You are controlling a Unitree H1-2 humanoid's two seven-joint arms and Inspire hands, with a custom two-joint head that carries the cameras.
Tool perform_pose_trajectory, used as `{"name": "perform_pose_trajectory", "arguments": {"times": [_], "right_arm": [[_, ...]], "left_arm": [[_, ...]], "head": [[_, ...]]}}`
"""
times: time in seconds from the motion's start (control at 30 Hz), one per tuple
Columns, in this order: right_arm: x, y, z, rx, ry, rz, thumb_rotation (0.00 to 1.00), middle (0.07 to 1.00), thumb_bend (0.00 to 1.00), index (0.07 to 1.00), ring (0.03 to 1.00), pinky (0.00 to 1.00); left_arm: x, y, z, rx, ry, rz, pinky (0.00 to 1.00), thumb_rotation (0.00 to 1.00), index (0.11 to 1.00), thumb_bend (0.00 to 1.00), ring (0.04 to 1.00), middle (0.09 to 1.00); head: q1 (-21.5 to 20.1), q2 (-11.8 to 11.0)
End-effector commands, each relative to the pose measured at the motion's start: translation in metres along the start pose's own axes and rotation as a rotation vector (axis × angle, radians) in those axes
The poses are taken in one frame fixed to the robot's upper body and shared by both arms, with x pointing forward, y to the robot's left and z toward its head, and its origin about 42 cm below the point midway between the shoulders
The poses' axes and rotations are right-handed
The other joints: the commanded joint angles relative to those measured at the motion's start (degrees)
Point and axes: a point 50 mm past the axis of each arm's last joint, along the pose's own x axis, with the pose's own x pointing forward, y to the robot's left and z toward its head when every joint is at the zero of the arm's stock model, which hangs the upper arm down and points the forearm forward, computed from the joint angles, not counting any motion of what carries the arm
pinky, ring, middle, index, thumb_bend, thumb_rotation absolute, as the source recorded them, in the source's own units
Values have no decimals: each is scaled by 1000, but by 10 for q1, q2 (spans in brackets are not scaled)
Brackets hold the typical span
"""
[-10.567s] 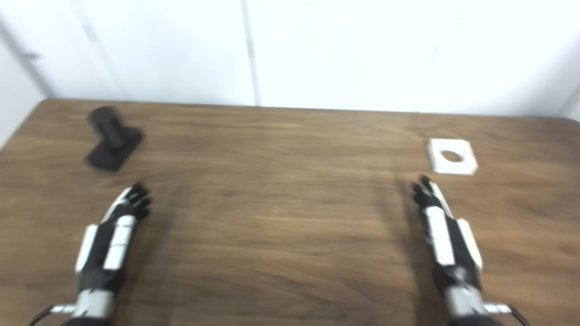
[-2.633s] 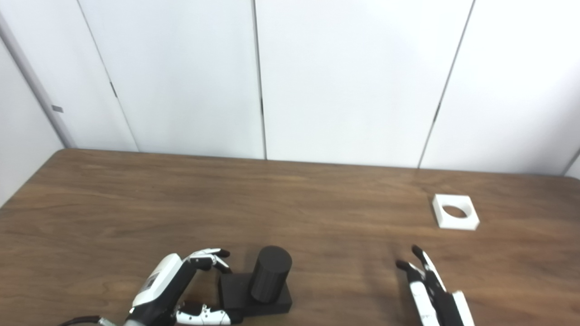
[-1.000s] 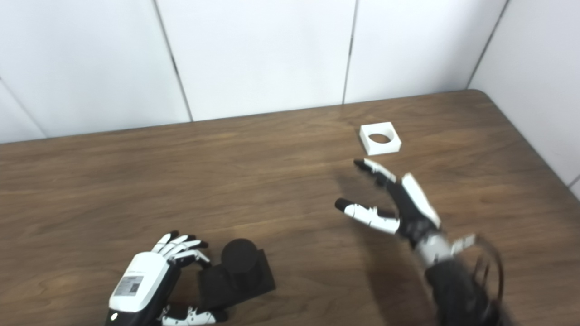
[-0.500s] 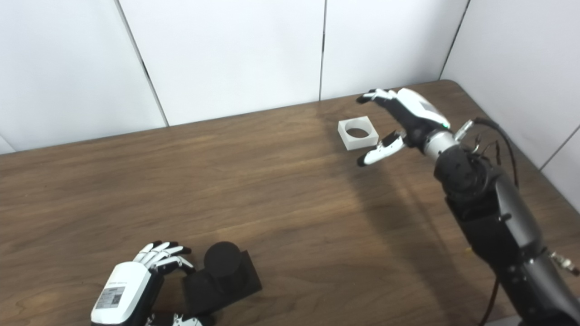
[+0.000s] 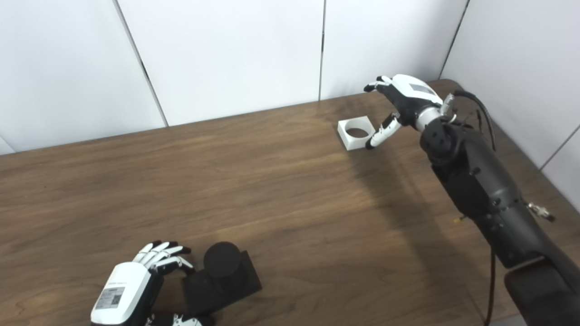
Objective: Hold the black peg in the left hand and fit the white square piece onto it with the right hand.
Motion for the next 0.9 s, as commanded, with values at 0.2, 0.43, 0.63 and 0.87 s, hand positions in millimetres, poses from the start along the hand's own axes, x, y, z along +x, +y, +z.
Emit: {"name": "perform_pose_trajectory", "arguments": {"times": [0.2,0.43,0.63,0.87], "right_arm": [[23,-25,8,-90,-39,-66,176,969,921,866,1000,1000],[36,-16,9,-101,-21,-28,195,966,905,871,1000,1000],[41,-11,12,-118,-17,-6,195,966,901,877,1000,1000],[50,-10,11,-181,-9,23,195,950,875,850,1000,1000]], "left_arm": [[-7,-14,-15,62,63,-92,939,57,490,512,875,799],[-6,-15,-13,63,61,-91,941,59,490,510,874,798],[-6,-15,-12,61,63,-88,933,59,490,510,871,798],[-5,-14,-10,56,64,-83,932,58,490,511,871,797]], "head": [[12,-5],[14,-5],[15,-3],[18,-3]]}}
